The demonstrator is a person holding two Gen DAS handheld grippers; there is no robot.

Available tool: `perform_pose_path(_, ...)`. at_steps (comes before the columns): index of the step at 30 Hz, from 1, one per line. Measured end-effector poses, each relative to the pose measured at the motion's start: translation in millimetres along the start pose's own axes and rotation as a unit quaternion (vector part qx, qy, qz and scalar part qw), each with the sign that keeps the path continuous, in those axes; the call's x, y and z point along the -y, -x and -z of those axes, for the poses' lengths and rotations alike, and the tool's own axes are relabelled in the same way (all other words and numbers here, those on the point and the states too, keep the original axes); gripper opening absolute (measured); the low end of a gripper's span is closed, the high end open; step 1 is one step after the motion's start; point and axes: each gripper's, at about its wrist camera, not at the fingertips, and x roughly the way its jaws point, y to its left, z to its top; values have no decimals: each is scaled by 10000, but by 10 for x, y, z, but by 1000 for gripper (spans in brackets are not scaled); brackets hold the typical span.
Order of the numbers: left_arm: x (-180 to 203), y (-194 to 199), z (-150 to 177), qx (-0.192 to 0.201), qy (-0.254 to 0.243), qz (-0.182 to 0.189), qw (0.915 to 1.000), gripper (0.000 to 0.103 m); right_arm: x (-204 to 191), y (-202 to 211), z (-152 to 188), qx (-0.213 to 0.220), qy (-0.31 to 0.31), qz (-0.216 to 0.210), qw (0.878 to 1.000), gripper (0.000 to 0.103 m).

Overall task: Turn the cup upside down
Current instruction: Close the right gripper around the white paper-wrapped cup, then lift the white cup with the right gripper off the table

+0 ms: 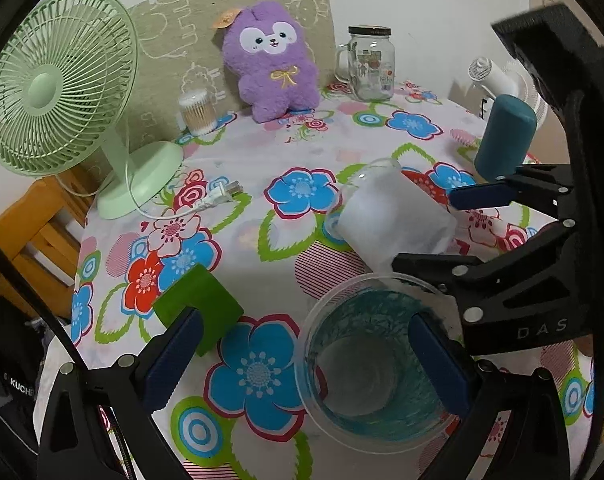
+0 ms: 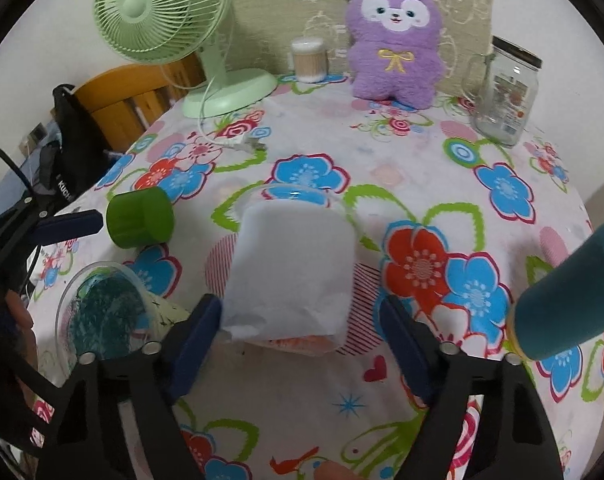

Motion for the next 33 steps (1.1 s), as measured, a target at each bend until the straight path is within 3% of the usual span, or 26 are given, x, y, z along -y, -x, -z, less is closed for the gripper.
perform_pose_path(2,1,1,-2,14,7,10,10000,103,10,-23,-17,-45,-60,-41,10000,69)
perform_pose_path(6,-4,15,2,7,23,-12,10000,103,22,5,-17,-4,-123,-89,9999,67)
perform_pose_path(18,55,267,28,139,4,17,9999,103,-10,526,90,466,57,104,9988,67)
perform_pose_path(33,487,724,278,226,-369,-152,9989,103,-166,1200,621,708,304,19,9970,67)
